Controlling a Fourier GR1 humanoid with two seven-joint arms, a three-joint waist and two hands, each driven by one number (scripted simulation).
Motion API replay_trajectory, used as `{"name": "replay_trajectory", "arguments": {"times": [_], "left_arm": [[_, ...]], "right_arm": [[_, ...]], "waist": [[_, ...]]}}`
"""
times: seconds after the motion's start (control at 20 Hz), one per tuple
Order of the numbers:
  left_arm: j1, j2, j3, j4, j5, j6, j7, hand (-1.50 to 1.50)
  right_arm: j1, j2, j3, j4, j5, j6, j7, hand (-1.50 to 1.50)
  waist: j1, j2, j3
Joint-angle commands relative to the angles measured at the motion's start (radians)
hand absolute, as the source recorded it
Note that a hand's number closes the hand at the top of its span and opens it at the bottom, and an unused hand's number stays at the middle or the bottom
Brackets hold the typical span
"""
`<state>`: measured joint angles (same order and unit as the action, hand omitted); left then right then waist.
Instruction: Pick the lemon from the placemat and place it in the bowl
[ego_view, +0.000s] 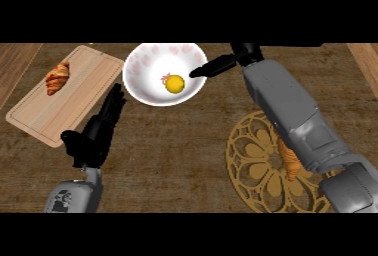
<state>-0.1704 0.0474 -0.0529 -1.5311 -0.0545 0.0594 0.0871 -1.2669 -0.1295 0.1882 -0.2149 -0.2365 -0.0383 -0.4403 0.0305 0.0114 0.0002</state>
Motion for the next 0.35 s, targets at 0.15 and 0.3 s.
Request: {"name": "replay_trajectory", "arguments": {"times": [0.15, 0.3], "left_arm": [[0.000, -0.002, -0.004, -0.032, 0.000, -0.002, 0.027, 0.00], [0.021, 0.032, 0.023, -0.088, 0.033, -0.037, 0.061, 0.00]], "right_arm": [[0.072, -0.025, -0.007, 0.027, 0.039, 0.102, -0.091, -1.50], [0.071, -0.021, -0.023, -0.013, 0.042, 0.103, -0.047, -1.50]], "waist": [[0.004, 0.000, 0.000], [-0.006, -0.005, 0.000]]}}
